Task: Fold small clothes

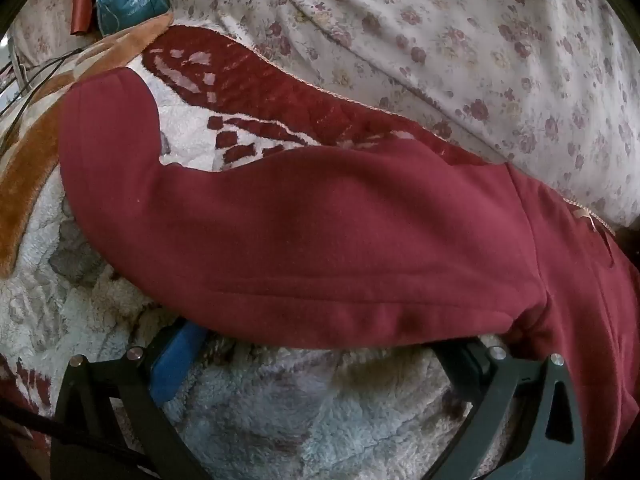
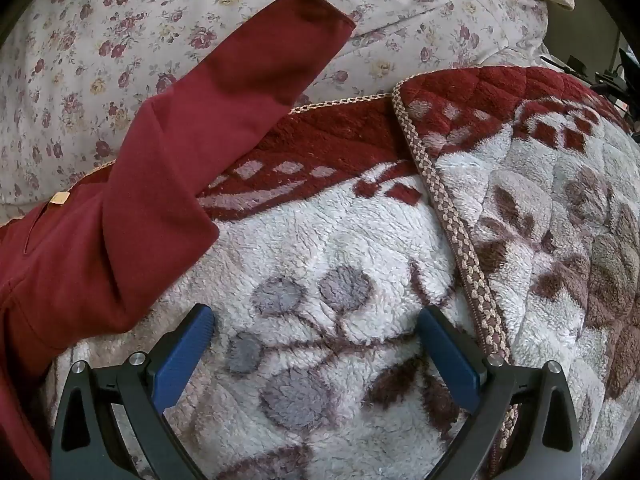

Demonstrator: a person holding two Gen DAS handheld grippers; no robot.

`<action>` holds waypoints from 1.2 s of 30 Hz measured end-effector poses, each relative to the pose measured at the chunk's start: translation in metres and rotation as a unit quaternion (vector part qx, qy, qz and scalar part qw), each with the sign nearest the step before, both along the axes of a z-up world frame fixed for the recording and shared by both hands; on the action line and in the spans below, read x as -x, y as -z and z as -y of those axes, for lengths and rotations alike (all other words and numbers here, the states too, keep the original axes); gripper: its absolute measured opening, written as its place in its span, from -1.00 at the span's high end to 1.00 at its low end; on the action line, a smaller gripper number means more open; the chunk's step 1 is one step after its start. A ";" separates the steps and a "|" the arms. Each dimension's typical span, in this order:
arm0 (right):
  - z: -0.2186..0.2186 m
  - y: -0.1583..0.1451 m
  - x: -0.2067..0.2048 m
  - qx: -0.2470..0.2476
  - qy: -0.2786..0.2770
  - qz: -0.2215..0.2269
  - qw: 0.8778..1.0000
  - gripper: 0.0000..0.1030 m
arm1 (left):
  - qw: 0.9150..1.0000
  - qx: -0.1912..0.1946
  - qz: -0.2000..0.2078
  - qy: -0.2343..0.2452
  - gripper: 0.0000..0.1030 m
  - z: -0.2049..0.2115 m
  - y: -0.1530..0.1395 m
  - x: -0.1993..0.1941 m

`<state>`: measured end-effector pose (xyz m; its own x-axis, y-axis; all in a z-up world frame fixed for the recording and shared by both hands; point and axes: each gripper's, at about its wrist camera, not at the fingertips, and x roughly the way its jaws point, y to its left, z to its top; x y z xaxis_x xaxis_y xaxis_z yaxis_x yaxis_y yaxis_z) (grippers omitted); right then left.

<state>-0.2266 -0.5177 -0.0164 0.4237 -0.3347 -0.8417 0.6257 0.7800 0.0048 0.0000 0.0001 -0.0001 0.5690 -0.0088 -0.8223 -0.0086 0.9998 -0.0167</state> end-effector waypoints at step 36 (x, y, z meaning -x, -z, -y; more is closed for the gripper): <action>-0.005 -0.009 0.013 -0.016 -0.012 -0.001 1.000 -1.00 | 0.999 -0.015 -0.044 -0.006 -1.00 0.006 -0.015 0.017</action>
<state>-0.2396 -0.5131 -0.0069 0.4303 -0.2976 -0.8522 0.6063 0.7947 0.0286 -0.0170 -0.0057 0.0146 0.4942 0.0225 -0.8691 -0.0208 0.9997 0.0141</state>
